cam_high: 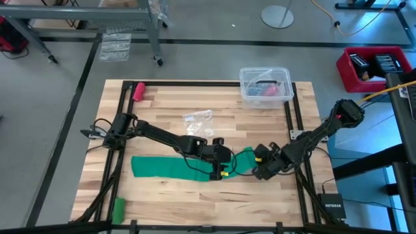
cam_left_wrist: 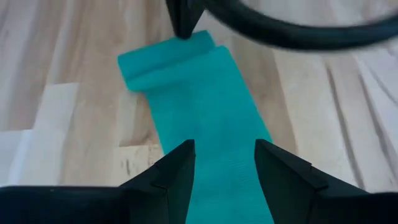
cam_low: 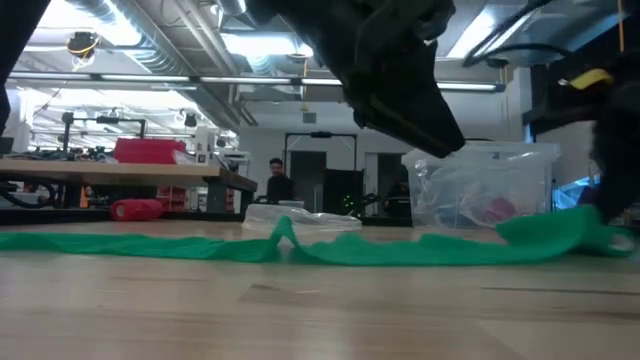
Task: Roll bandage
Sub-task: Roll the green bandage
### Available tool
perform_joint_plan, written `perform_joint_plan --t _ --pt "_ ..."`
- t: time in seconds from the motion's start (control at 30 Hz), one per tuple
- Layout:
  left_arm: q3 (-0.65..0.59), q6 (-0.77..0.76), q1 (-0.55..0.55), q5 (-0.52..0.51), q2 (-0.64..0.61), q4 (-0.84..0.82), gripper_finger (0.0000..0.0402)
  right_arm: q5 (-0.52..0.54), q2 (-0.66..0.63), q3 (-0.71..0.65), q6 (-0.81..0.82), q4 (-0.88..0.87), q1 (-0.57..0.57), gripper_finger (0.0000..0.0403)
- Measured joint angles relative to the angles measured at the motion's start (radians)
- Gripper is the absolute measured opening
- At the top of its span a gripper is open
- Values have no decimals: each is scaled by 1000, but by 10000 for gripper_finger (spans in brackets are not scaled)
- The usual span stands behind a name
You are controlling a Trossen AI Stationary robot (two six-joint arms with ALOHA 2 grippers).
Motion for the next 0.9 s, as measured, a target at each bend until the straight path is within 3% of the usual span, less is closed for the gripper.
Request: perform_joint_plan --t 0.27,0.4,0.53,0.73,0.9 --pt "0 -59 71 -17 5 56 159 36 14 15 -137 46 -40 28" --pt "0 -111 129 81 35 136 159 14 -12 81 -133 -94 -22 28" --pt "0 -156 180 195 79 257 159 59 -43 125 -98 -171 46 28" --pt "4 -208 243 244 152 388 159 162 -19 79 9 -77 157 28" --pt "83 -219 274 277 240 400 159 250 43 33 29 14 170 28"
